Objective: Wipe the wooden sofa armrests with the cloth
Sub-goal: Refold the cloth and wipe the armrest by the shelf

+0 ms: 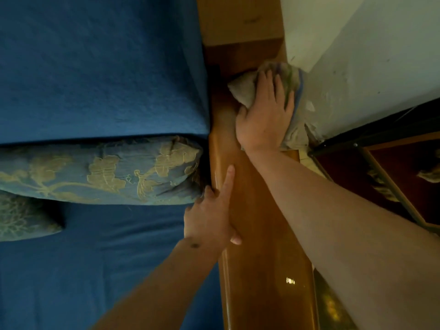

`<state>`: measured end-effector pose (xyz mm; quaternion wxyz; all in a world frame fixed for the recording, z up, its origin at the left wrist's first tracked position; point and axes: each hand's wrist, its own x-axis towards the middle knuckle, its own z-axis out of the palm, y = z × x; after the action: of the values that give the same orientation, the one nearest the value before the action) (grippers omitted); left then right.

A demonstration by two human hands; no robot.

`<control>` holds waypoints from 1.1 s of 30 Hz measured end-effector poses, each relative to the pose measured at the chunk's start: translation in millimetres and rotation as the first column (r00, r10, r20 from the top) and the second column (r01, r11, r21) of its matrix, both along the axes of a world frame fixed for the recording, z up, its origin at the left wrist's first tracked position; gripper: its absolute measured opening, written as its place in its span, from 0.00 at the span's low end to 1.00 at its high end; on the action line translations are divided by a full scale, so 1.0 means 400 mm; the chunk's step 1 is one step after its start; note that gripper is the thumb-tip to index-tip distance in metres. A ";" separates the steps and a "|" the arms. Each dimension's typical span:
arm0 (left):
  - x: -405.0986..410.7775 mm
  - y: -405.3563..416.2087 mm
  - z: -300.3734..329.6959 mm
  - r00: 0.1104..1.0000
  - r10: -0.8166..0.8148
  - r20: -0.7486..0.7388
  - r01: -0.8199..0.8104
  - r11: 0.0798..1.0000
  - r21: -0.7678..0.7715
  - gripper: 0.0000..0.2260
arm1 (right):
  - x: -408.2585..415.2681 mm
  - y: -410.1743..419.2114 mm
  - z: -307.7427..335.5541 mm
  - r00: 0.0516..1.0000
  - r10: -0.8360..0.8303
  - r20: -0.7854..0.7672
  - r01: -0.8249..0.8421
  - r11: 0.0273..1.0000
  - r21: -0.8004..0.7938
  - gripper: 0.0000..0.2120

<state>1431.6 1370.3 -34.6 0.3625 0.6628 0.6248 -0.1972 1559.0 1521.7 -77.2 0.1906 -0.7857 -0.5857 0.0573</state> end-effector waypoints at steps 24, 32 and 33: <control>-0.143 -0.590 -0.050 0.704 0.413 0.577 -0.619 0.755 0.215 0.21 | -0.012 -0.877 0.002 0.848 0.521 -0.095 -0.529 0.844 -0.087 0.33; -0.099 -0.488 -0.021 0.871 0.082 0.484 -0.302 0.867 0.397 0.20 | -0.010 -1.411 0.034 0.913 0.339 -0.225 -0.397 0.867 -0.303 0.38; -0.087 -0.469 -0.022 0.909 -0.025 0.415 -0.171 0.887 0.429 0.22 | -0.011 -1.439 0.036 0.915 0.332 -0.230 -0.392 0.866 -0.312 0.39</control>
<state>1396.7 1182.5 -43.4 0.3268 0.7309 0.5886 0.1121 1554.5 946.2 -62.6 0.0818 -0.6750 -0.6849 0.2620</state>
